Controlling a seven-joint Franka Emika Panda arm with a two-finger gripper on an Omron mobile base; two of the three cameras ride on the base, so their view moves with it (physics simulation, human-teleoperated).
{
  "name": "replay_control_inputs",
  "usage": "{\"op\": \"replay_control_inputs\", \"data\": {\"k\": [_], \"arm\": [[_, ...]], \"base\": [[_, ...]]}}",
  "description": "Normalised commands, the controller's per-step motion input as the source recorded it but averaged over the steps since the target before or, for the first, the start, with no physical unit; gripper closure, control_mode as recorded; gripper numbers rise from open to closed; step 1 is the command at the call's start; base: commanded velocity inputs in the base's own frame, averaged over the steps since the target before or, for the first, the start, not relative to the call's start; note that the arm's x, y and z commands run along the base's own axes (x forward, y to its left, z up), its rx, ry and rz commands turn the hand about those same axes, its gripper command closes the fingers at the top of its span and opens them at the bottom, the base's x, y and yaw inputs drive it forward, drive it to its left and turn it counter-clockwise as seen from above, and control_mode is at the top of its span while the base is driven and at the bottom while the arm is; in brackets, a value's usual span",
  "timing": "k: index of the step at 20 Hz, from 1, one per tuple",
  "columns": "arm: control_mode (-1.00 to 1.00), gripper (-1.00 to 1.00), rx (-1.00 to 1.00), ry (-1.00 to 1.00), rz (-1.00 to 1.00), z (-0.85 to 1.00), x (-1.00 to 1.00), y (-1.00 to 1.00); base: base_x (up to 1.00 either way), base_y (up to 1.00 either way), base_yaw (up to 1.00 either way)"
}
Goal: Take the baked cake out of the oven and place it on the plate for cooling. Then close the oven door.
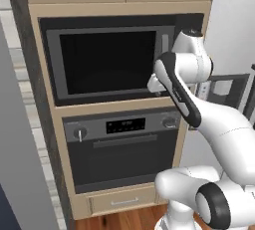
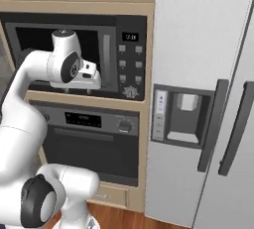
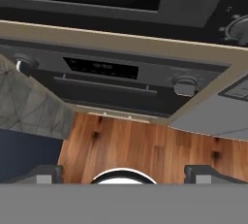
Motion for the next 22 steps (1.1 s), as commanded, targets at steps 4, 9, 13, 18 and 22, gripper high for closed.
{"op": "replay_control_inputs", "data": {"k": [4, 9, 13, 18, 22], "arm": [[1.00, -1.00, 0.00, 0.00, 0.00, 0.00, 0.00, 0.00], [1.00, -1.00, 0.00, 0.00, 0.00, 0.00, 0.00, 0.00], [1.00, -1.00, 0.00, 0.00, 0.00, 0.00, 0.00, 0.00], [1.00, -1.00, 0.00, 0.00, 0.00, 0.00, 0.00, 0.00], [1.00, -1.00, 0.00, 0.00, 0.00, 0.00, 0.00, 0.00]], "base": [[-0.03, -0.74, 0.01], [0.12, -0.66, 0.00], [0.21, -0.55, 0.00], [0.27, -0.40, 0.00], [0.24, -0.29, 0.00]]}}
